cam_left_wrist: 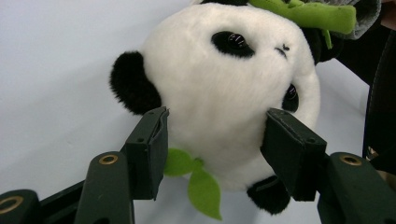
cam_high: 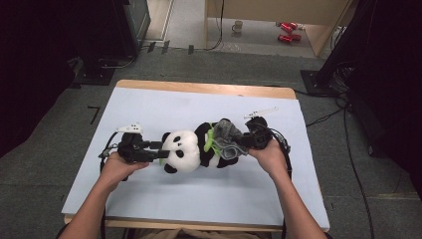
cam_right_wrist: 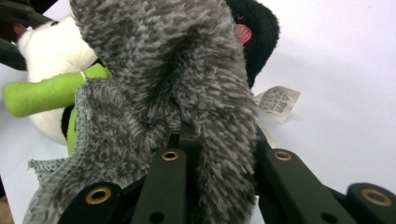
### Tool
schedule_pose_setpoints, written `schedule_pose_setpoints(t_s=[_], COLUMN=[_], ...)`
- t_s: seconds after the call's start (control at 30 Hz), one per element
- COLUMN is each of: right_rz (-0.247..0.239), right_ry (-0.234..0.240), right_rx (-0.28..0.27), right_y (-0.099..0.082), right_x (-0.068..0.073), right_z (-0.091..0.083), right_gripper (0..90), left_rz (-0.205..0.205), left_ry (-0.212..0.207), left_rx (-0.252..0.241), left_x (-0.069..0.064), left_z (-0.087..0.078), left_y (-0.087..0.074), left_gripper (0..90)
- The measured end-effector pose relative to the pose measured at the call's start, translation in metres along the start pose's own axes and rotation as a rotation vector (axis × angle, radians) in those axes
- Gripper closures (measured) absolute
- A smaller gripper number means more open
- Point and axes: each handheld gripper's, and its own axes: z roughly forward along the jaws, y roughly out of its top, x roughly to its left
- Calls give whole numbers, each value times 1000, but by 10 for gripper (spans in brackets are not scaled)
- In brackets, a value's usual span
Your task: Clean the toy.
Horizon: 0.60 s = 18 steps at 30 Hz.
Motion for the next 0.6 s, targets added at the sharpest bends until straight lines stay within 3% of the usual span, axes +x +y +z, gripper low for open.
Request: schedule_pose_setpoints(t_s=[0.1, 0.2, 0.27, 0.33, 0.43, 0.6], right_rz=[-7, -14, -15, -22, -31, -33], right_ry=[-12, -18, -17, -11, -8, 6], right_rx=[4, 6, 6, 5, 11, 18], right_y=[-1, -2, -2, -1, -1, -1], right_x=[0, 0, 0, 2, 3, 4], right_z=[-2, -4, -4, -2, -2, -3], right_gripper=[776, 776, 775, 776, 775, 774], left_rz=[12, -21, -37, -43, -23, -25], left_ry=[23, 26, 7, -12, 3, 6], left_rx=[2, -16, -10, 15, 53, 69], left_x=[1, 5, 5, 3, 1, 4], left_z=[-4, -9, -6, 1, 9, 9], left_y=[1, 3, 4, 6, 5, 2], left_gripper=[393, 386, 373, 360, 360, 364])
